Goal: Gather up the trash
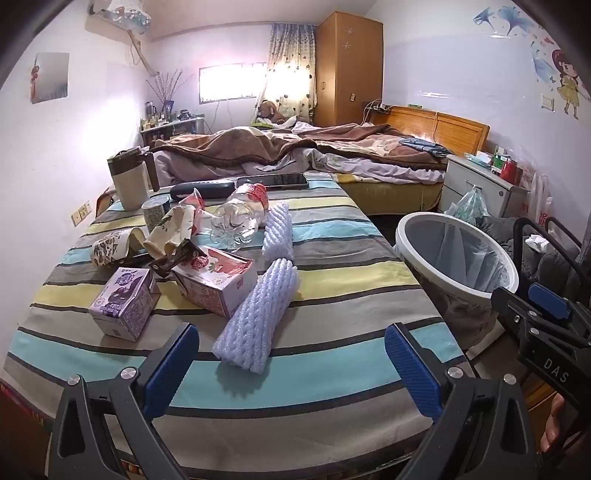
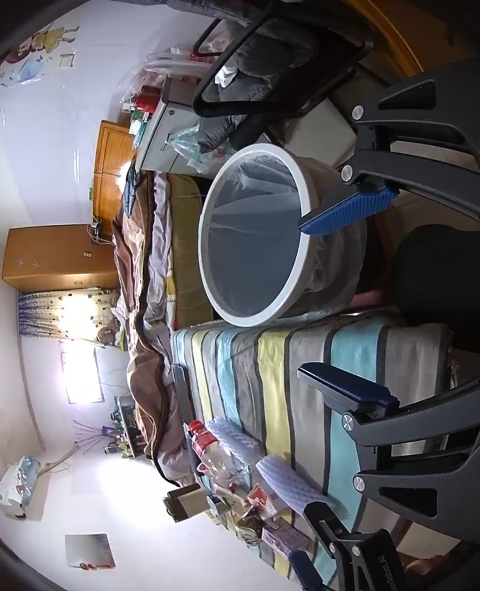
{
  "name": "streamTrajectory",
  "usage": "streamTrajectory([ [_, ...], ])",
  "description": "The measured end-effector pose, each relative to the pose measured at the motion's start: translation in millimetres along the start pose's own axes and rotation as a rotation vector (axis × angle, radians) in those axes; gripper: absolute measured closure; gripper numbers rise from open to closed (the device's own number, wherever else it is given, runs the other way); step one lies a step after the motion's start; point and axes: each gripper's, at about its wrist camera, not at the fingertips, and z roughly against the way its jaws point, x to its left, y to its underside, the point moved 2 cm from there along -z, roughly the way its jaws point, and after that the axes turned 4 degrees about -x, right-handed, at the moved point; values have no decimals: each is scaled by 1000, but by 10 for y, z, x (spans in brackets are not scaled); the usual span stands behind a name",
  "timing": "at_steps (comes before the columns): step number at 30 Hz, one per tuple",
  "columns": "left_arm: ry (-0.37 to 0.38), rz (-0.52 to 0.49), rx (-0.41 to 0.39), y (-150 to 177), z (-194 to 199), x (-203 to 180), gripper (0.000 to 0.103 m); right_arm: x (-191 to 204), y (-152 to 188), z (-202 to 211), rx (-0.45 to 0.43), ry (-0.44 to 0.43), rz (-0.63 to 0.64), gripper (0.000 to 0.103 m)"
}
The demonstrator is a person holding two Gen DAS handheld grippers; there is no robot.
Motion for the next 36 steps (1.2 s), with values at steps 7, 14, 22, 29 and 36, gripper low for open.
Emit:
streamTrajectory([
  [7,-3,4,7,9,-27,50,1,46,-15,7,14,10,23,30],
  [14,-21,-13,-2,4,17,-3,1,-11,-40,51,6,17,31,30],
  [22,-17,-8,2,7,25,11,1,44,-30,38,7,19,31,30],
  [29,-19,-7,1,5,39,14,1,54,-33,42,5,24,33,30],
  [36,-20,-7,0,4,48,15,1,52,-35,50,4,26,34,30],
])
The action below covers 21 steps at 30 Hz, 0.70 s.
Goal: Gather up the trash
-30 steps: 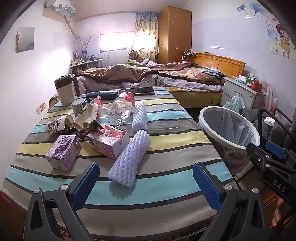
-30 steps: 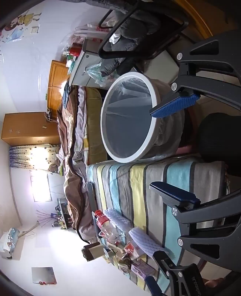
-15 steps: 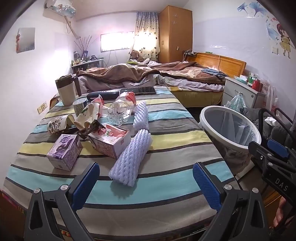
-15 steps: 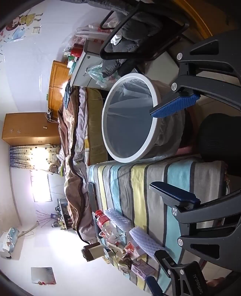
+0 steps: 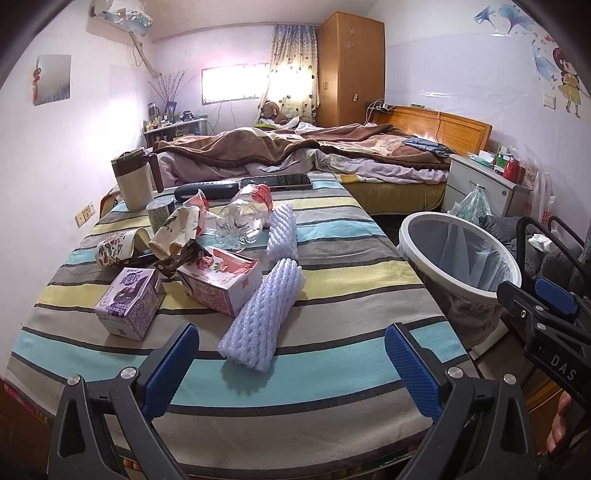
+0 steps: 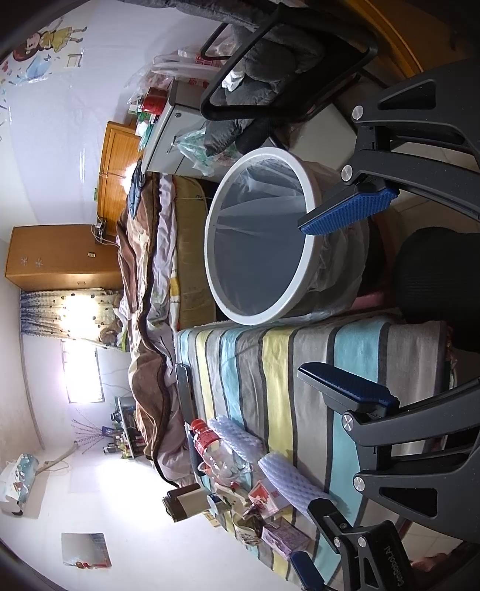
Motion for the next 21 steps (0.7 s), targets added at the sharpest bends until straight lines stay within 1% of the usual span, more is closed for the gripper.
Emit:
streamTrajectory([
  [21,6,6,-4,-53,23,26,1,-4,-13,-1,2,1,0,30],
])
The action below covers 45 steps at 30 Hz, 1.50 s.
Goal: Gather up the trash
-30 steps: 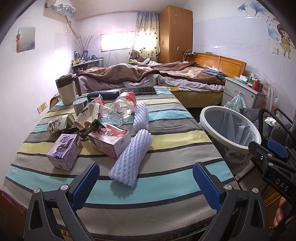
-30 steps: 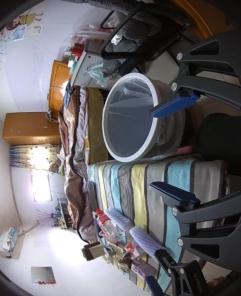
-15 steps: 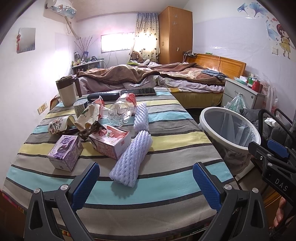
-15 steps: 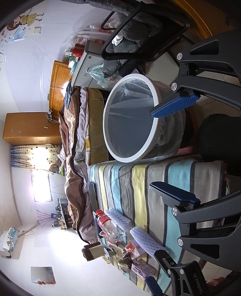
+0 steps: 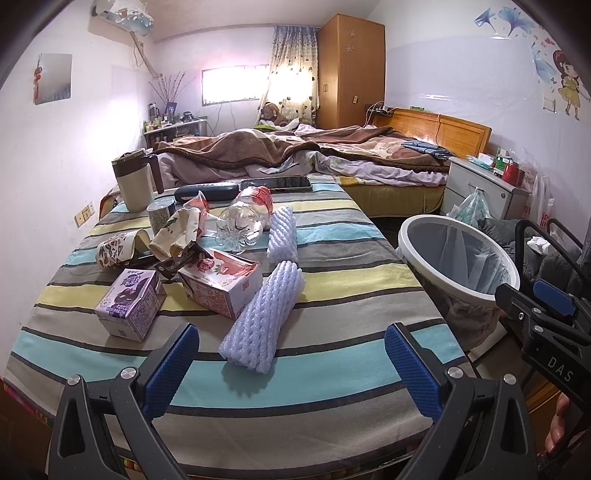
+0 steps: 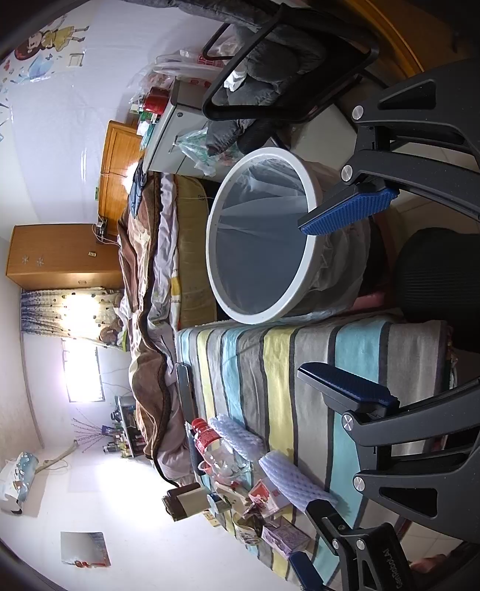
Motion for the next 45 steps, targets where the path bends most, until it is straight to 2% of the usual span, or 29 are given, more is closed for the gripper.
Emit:
streamTrajectory([
  [37,1,5,-3,24,1,46,1,22,-4,11,-10,-4,7,30],
  [42,21,33,14,35,-6,278,1,89,-22,-8,-10,-58,1,30],
  [45,-14,54,21,21,-14,468,1,220,-25,-55,7,-117,-4,30],
])
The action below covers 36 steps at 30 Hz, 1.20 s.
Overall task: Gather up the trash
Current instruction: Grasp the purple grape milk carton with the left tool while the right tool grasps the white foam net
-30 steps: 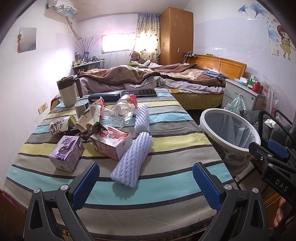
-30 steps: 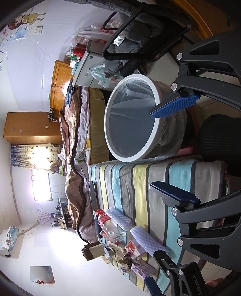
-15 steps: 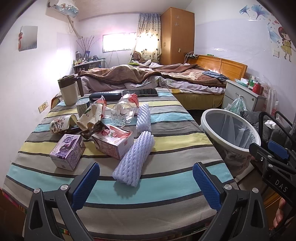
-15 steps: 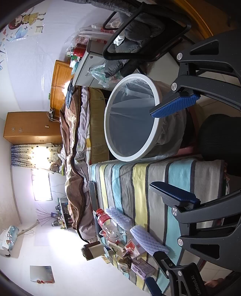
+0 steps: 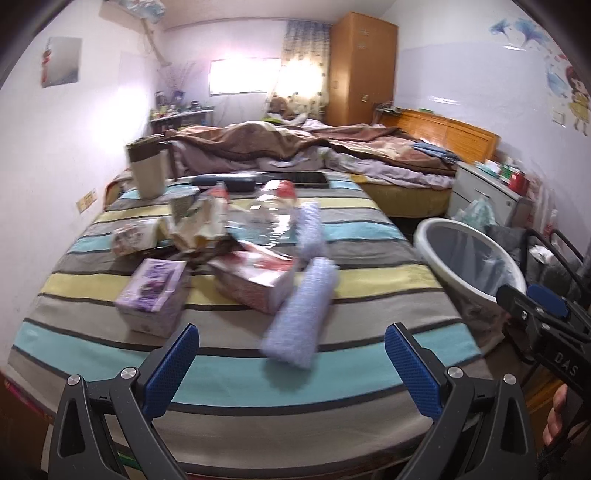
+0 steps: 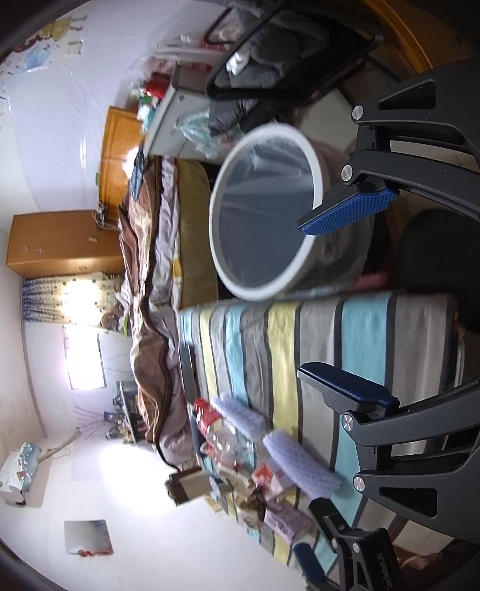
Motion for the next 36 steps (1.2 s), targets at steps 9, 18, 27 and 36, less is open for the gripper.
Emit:
streamTrajectory([
  [9,-122,11,22,-18,-30,591,1,494,-3,-282,70,-125,38,30],
  [18,-111,137,66,4,-207,1317,2,1004,32,-549,160,-237,85,30],
  [27,-38,107,109,-105,-470,1424,5,1299,80,-757,229,-261,86,30],
  [36,28,91,169,-113,-767,1384,24,1259,79,-833,265,-188,110,52],
])
